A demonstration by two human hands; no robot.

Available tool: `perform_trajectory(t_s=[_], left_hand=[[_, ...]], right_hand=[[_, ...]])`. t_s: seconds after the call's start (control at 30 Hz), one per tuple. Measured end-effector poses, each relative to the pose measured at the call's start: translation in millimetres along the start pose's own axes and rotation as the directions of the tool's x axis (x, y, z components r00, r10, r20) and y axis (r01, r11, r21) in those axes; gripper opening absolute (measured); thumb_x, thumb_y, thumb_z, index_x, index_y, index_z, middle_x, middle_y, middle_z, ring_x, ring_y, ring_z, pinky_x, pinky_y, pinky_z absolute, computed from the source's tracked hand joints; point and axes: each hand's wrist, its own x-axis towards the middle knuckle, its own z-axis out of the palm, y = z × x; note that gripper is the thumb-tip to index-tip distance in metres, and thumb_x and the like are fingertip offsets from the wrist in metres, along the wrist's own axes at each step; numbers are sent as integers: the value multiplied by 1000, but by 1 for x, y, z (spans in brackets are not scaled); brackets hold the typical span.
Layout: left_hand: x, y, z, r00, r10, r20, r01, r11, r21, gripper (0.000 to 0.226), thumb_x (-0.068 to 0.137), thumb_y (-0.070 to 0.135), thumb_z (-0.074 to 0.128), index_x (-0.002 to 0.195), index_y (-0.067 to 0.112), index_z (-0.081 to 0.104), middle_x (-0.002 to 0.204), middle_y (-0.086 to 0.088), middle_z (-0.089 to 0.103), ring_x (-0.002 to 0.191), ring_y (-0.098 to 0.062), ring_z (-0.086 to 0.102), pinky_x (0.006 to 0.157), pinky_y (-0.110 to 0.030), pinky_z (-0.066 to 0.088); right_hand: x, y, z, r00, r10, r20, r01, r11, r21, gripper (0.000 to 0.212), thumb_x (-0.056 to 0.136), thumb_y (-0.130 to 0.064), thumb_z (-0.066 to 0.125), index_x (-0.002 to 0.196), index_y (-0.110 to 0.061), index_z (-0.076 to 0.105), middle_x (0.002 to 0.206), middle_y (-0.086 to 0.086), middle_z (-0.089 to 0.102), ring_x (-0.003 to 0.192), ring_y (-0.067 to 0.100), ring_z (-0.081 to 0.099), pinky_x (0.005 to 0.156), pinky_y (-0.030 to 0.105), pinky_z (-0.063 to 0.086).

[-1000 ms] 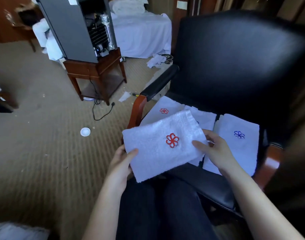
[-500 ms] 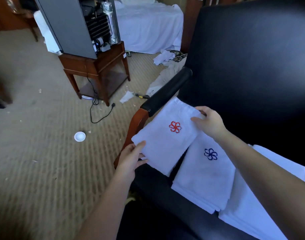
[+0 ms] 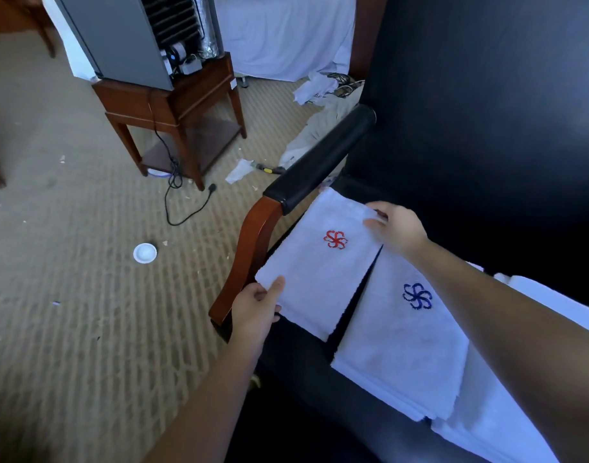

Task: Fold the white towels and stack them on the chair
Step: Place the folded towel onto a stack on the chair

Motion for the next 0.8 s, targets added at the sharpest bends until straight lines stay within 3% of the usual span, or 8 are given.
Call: perform_trajectory(t_s=[0.17,0.3,0.43,0.57,0.67,0.73,0.8], left_hand=[[6,-2,2,998,-32,53,34,999,-31,48,85,40,72,94,-6,62,87,-10,69,79,-18,68,72,-33,60],[6,-7,9,995,-59,79,59,998,4,41,84,42,71,80,4,58,83,-7,68,81,-17,69,84,-36,57],[9,-8,12,992,-94,79,93,996,7,42,82,45,73,78,7,57,80,-4,70,82,-15,70,97,-40,49],[7,-7,9,991,-108,77,108,994,10,39,84,43,71,83,5,60,86,-3,68,80,-15,69,91,-40,54],[0,-5,5,991,-111,72,108,993,50,34,87,41,69,90,8,63,91,0,68,82,-16,67,83,-36,54],[-5,-3,0,999,-10,37,2,980,200,27,88,36,67,97,11,63,90,3,65,88,-17,65,76,-30,51],[-14,2,-8,984,175,32,-173,898,406,25,89,31,65,107,13,60,93,5,64,92,-15,62,73,-28,47]], right_hand=[[2,4,5,999,-11,-42,8,998,-66,31,94,-30,56,125,-30,60,104,-1,67,113,23,49,103,44,38],[7,-1,11,992,-25,-126,14,996,-83,30,95,-28,55,125,-29,59,100,4,67,112,24,45,98,39,40],[3,0,19,997,49,-65,-60,980,-190,33,98,-29,50,131,-26,54,107,7,66,113,26,45,93,39,37],[-4,-9,6,995,23,-94,-46,965,-258,44,97,-29,52,139,-18,45,130,9,56,123,28,43,97,41,36],[-16,-17,-4,993,-9,-121,-23,966,-257,46,97,-29,54,140,-17,43,135,7,52,126,27,42,97,39,35],[-28,-21,-9,991,-37,-131,-2,959,-285,45,97,-30,54,138,-17,45,133,7,53,124,28,44,96,39,36],[-43,-27,-15,987,-67,-147,15,944,-330,42,97,-33,54,135,-17,49,128,7,56,118,28,48,93,39,39]])
